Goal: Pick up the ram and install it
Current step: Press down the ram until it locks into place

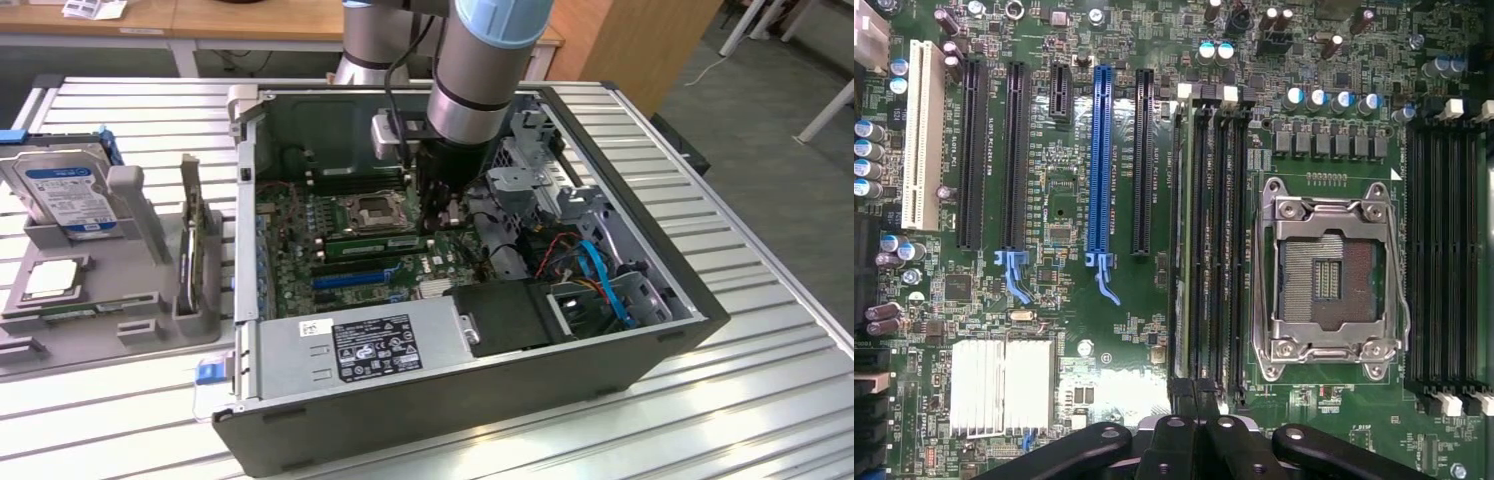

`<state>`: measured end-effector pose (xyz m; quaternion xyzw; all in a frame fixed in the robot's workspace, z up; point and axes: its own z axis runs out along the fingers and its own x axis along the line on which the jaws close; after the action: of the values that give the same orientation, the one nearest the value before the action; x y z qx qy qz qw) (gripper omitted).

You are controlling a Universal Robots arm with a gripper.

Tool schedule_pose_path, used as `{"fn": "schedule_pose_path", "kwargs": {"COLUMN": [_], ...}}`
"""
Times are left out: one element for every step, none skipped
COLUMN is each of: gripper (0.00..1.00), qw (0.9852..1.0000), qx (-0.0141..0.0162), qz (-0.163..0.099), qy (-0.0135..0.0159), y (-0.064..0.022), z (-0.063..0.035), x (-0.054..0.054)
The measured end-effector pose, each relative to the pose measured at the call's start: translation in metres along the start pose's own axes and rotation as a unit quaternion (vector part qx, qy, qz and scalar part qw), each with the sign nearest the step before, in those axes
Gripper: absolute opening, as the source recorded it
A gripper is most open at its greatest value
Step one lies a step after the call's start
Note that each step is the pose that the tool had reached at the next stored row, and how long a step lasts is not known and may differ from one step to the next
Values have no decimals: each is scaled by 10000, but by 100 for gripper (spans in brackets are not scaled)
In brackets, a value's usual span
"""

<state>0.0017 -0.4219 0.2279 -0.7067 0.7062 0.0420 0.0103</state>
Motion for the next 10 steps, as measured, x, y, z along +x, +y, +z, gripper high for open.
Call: {"fn": "schedule_pose_path", "kwargs": {"gripper": [10, 10, 10, 10, 10, 10, 10, 10, 10, 10], "qw": [10000, 10000, 10000, 10000, 10000, 10000, 10000, 10000, 10000, 10000], "qx": [0, 0, 0, 0, 0, 0, 0, 0, 0, 0], "qz": [0, 0, 0, 0, 0, 0, 0, 0, 0, 0], "qy": [0, 0, 0, 0, -1, 0, -2, -2, -1, -1], "y": [0, 0, 0, 0, 0, 0, -1, 0, -1, -1], "z": [1, 1, 1, 1, 2, 3, 6, 9, 11, 13], "x": [0, 0, 0, 0, 0, 0, 0, 0, 1, 1]}}
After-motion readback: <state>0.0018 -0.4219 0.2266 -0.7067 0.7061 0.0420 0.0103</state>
